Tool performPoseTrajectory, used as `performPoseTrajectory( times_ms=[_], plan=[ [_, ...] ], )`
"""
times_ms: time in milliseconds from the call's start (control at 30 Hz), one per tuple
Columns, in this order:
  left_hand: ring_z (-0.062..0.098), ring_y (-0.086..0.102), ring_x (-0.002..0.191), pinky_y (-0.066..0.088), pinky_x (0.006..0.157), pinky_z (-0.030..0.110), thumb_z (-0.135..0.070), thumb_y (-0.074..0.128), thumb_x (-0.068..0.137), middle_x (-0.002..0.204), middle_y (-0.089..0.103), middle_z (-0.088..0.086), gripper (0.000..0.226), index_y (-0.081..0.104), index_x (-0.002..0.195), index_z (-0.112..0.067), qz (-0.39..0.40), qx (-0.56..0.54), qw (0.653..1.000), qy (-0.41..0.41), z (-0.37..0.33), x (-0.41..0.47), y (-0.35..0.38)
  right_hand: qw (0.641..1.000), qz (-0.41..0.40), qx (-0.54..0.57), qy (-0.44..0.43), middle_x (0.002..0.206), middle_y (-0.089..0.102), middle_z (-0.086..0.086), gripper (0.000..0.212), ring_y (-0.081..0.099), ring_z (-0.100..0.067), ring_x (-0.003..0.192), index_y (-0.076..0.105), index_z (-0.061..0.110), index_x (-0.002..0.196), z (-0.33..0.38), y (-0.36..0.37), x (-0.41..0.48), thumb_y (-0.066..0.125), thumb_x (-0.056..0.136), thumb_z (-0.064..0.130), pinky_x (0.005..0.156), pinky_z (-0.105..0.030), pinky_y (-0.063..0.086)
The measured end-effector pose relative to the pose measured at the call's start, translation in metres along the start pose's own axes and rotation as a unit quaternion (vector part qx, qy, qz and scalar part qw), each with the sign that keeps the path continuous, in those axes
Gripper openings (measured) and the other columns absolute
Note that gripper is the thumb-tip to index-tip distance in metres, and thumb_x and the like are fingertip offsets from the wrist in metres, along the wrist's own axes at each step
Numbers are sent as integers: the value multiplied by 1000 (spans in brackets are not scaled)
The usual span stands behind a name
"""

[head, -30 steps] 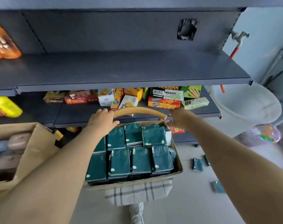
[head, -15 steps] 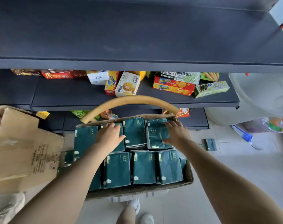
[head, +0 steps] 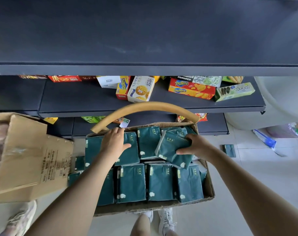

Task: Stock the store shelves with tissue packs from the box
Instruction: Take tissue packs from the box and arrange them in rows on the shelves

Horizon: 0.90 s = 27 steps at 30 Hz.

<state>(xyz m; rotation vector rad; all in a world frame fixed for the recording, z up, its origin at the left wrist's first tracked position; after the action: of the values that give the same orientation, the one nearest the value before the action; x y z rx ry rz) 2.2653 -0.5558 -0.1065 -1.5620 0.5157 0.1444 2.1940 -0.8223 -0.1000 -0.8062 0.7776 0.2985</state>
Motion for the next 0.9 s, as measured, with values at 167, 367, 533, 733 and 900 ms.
performPoseTrajectory(
  times_ms=[167,367,533,733,900],
  plan=[
    [20,43,125,32,98,37,-60,65,77,135,46,0,79,37,139,-20,63,51,997,10,4,6,14,992,-23,120,16,84,64,1,35,61,-14,75,59,17,90,-5,7,5,83,68,30,64,-27,49],
    [20,41,120,27,98,43,-63,68,70,128,46,-1,77,45,131,-23,75,96,992,23,-7,6,14,993,-43,102,29,83,61,3,40,57,-12,71,58,15,95,-13,23,1,81,70,35,55,-23,40],
    [21,40,120,30,95,40,-65,66,70,124,47,0,68,55,121,-22,95,69,993,2,2,-3,16,987,-59,147,33,79,59,1,40,55,-16,69,58,11,95,-11,18,-2,82,70,32,56,-25,40],
    [20,52,97,38,76,31,-62,66,74,103,56,-5,53,52,106,-22,118,-49,991,-30,17,-12,-5,980,-81,182,19,84,62,-4,36,57,-20,75,58,9,94,-8,5,-13,79,74,30,62,-27,42],
    [16,46,85,32,61,27,-43,73,79,95,47,0,44,47,97,-12,92,-228,968,-56,25,-34,-47,974,-84,212,-9,89,60,-3,27,57,-20,81,56,15,99,13,-5,-35,72,82,29,63,-27,46]
  ],
)
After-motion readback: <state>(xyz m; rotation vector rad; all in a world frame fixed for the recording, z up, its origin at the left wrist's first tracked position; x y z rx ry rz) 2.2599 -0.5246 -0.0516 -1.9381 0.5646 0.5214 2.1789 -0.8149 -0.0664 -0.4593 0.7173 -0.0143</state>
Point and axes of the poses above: each hand's wrist, its own x-axis towards the middle knuckle, its own y-axis out of the palm, z = x × y, the point moved 10 cm from there along x, towards the middle knuckle
